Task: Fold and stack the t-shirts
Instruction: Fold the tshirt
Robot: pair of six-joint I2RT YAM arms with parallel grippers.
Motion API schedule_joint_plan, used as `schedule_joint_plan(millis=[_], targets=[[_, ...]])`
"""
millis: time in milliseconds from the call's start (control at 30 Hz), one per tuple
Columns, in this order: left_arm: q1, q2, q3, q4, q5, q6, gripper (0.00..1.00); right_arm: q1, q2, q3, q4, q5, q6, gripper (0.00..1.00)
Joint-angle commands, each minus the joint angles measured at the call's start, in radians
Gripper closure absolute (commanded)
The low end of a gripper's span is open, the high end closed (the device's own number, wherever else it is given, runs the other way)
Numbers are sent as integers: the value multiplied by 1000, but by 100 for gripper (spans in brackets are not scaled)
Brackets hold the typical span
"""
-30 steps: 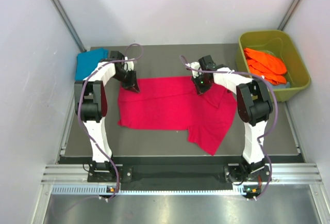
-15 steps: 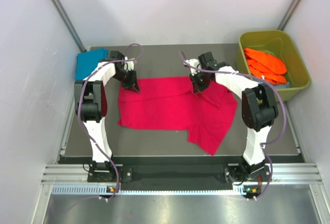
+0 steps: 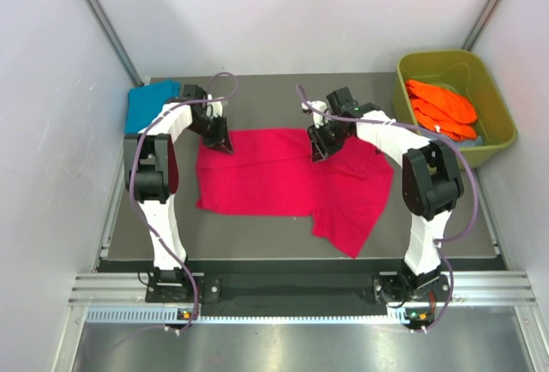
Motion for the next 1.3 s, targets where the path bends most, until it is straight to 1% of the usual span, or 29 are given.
schedule_joint_plan(millis=[0,33,100,233,333,533,700,800,833,933,967,1033,1067,1100,1133,1267], targets=[[6,-61,-12,22,10,4,80,14,-22,33,22,45,9,59],[6,-63,-15,22,4,6,80,1,-38,33,28,56,15,56],[6,-58,-12,21,0,12,80,-22,-53,32,53,78,47,57],[20,-31,34,16,-10,17,80,-116,-56,35,87,90,87,58],[28,12,78,-4,-16,15,80,-179,-4,55,93,99,89,59],[31,34,91,-19,-43,15,80,-277,111,99,110,93,91,59],[31,58,88,-28,-86,15,80,-318,175,167,107,64,126,58],[31,89,97,-28,-146,15,80,-341,214,182,108,53,161,56],[31,98,103,-27,-190,15,80,-352,238,187,107,55,166,56],[31,138,127,-27,-240,15,78,-380,281,208,110,72,201,55],[31,169,155,-31,-279,42,78,-387,290,228,113,84,209,54],[31,207,189,-50,-309,50,78,-415,332,262,117,82,216,54],[55,247,234,-56,-324,53,77,-423,347,300,122,84,224,54],[58,262,258,-57,-327,59,77,-424,361,320,127,85,227,54],[57,279,278,-57,-336,64,76,-455,390,343,128,85,227,54],[55,364,405,-60,-358,92,76,-470,459,467,127,81,238,53]])
